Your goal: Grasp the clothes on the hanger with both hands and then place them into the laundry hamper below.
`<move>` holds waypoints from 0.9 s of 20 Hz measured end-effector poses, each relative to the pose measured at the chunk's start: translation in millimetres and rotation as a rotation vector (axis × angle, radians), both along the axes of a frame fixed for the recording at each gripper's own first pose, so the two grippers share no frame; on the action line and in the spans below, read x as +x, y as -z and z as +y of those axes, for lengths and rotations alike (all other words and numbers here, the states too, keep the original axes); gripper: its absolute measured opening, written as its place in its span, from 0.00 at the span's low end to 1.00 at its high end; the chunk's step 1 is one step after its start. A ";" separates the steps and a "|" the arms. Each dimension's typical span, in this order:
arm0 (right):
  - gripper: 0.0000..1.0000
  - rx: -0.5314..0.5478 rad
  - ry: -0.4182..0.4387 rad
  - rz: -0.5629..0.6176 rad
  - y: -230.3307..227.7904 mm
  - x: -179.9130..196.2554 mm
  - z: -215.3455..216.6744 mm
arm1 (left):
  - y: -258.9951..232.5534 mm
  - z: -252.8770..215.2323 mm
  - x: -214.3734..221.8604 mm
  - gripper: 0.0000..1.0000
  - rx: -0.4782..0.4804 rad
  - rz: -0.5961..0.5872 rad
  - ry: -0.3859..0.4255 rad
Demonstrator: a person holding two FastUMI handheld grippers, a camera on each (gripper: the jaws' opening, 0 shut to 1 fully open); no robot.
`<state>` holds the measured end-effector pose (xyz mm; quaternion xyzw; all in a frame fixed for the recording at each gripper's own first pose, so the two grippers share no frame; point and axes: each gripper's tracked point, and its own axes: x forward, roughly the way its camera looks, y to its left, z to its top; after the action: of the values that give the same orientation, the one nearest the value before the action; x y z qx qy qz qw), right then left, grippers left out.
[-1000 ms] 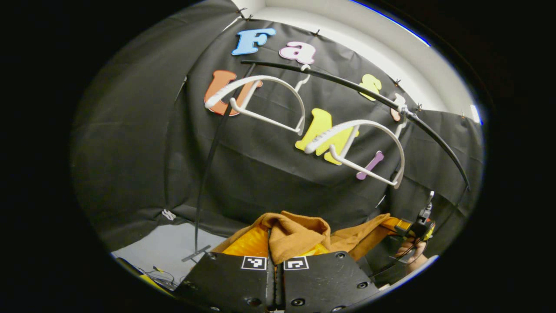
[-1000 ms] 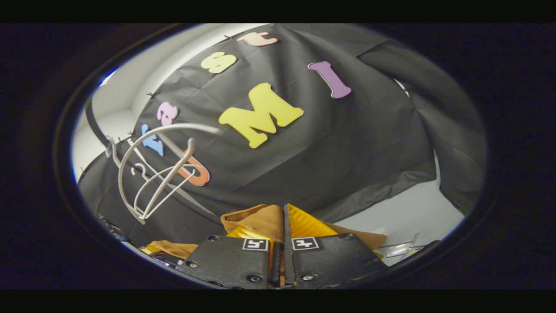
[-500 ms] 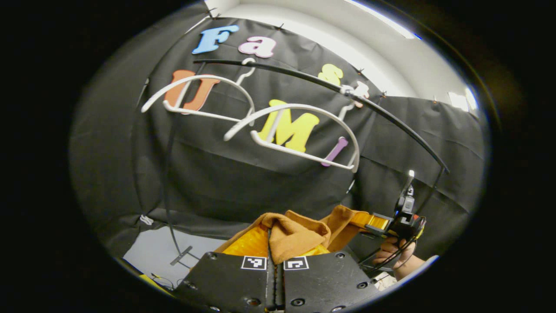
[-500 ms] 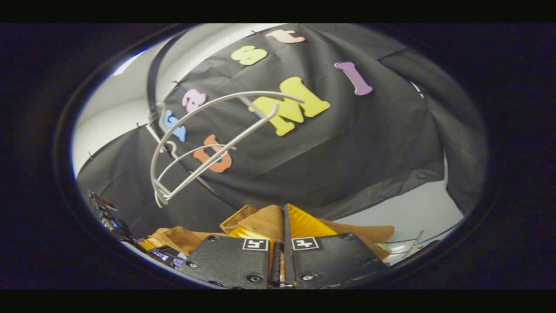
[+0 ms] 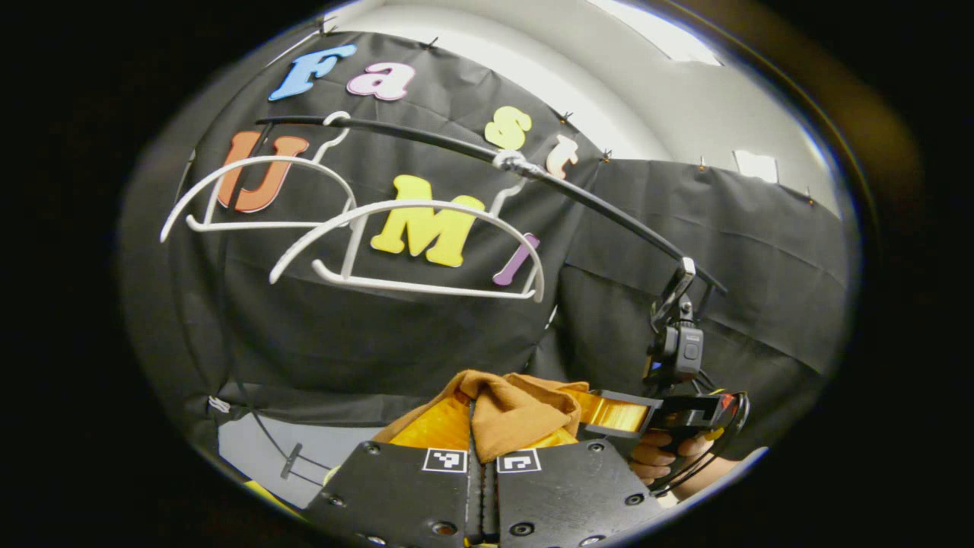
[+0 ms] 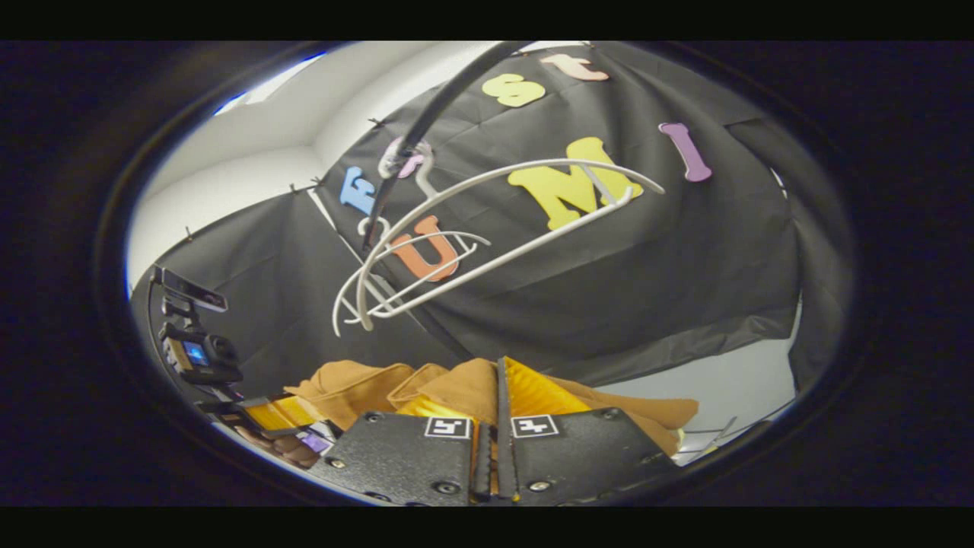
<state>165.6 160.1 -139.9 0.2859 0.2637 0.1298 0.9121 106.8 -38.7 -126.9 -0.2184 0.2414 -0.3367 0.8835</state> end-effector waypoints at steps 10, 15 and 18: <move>0.10 -0.070 0.004 -0.021 8.3 -12.2 3.7 | 10.8 3.6 2.0 0.01 0.131 -0.046 -0.073; 0.03 -0.167 -0.017 0.101 85.1 -15.8 6.5 | 90.0 15.8 -0.5 0.07 0.269 0.046 -0.112; 0.04 -0.121 -0.023 0.212 127.6 -18.6 12.1 | 135.5 35.8 -11.8 0.07 0.348 0.146 -0.159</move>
<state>147.0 172.2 -267.4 0.2396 0.3690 0.0931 0.8932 95.0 -2.9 -262.4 -0.1047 0.3413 -0.2023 0.9119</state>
